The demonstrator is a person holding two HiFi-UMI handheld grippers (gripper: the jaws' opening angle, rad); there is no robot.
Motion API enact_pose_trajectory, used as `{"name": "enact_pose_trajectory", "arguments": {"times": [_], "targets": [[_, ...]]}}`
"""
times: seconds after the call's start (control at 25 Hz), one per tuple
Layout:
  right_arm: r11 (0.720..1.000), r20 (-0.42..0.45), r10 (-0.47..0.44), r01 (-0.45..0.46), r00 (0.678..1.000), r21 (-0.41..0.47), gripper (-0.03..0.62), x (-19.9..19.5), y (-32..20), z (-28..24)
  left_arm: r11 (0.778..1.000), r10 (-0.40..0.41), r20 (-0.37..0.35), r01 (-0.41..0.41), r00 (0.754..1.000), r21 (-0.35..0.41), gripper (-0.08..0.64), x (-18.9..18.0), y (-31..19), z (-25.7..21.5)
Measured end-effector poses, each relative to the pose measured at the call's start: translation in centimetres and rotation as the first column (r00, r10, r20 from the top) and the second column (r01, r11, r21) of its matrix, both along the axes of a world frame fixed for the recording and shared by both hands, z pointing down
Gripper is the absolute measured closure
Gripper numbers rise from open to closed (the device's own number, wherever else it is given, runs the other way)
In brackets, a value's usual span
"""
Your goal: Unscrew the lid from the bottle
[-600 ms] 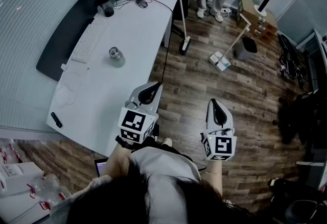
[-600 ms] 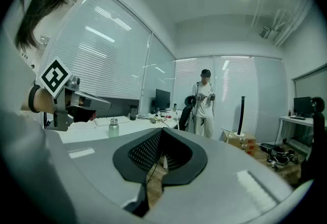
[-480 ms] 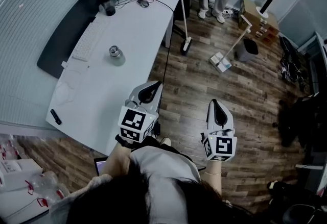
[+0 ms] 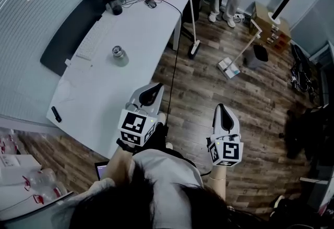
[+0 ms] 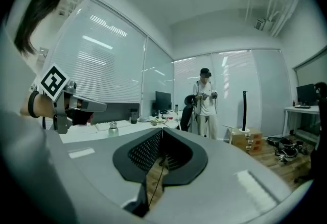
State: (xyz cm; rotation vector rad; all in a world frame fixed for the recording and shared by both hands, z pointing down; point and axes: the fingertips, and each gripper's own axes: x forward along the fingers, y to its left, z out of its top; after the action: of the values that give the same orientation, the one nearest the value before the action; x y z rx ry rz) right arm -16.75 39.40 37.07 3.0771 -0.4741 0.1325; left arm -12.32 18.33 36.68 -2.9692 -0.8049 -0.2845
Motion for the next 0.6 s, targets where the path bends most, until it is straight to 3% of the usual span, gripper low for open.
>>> {"name": "enact_pose_trajectory", "arguments": {"times": [0.32, 0.6], "targets": [[0.999, 0.008, -0.046, 0.046, 0.999, 0.026, 0.588, 5.1, -0.3, 0.6, 0.999, -0.038, 0.005, 0.038, 0.999, 0.016, 0.502, 5.2, -0.8, 0.7], [0.996, 0.01, -0.084, 0.084, 0.996, 0.021, 0.588, 13.0, -1.6, -0.1, 0.996, -0.088, 0.0, 0.088, 0.996, 0.006, 0.502, 12.7, -2.4, 0.3]]}}
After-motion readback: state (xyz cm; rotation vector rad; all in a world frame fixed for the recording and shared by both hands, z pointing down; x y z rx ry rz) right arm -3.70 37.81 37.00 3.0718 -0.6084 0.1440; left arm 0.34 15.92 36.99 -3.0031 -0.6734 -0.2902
